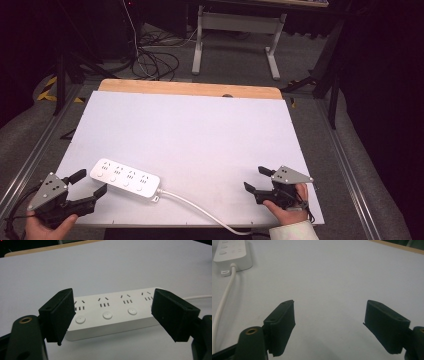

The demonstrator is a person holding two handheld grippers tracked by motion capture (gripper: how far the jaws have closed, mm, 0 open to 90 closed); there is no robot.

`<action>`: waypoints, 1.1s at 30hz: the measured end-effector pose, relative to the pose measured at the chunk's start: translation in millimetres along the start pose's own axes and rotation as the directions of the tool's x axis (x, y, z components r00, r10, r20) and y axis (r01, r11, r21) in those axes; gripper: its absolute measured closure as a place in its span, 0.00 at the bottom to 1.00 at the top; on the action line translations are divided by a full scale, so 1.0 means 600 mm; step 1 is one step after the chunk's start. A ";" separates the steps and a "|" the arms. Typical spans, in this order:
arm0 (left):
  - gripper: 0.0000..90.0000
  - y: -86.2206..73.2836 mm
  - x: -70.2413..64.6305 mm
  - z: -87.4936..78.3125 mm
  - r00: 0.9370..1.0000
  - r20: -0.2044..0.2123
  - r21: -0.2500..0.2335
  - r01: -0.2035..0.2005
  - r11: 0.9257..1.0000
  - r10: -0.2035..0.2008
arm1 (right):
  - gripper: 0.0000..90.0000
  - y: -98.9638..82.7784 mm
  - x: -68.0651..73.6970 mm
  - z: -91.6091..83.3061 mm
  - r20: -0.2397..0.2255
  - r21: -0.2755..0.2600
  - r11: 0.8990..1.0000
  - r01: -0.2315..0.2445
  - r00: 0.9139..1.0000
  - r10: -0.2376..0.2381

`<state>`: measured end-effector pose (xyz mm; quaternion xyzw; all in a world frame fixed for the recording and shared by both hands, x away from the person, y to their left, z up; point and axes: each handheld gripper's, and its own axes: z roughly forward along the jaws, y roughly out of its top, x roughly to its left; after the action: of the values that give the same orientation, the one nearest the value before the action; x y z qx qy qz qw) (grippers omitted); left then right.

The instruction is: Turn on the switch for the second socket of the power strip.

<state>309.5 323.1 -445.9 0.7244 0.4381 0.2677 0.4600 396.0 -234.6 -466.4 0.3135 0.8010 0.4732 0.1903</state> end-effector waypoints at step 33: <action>0.26 0.033 -0.007 0.000 1.000 -0.008 0.015 -0.011 1.000 0.011 | 0.28 -0.002 0.001 0.001 -0.007 0.004 1.000 0.004 1.000 -0.004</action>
<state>315.0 315.5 -428.0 0.7291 0.4381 0.2698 0.4514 395.6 -234.0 -467.7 0.3109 0.8031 0.4724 0.1879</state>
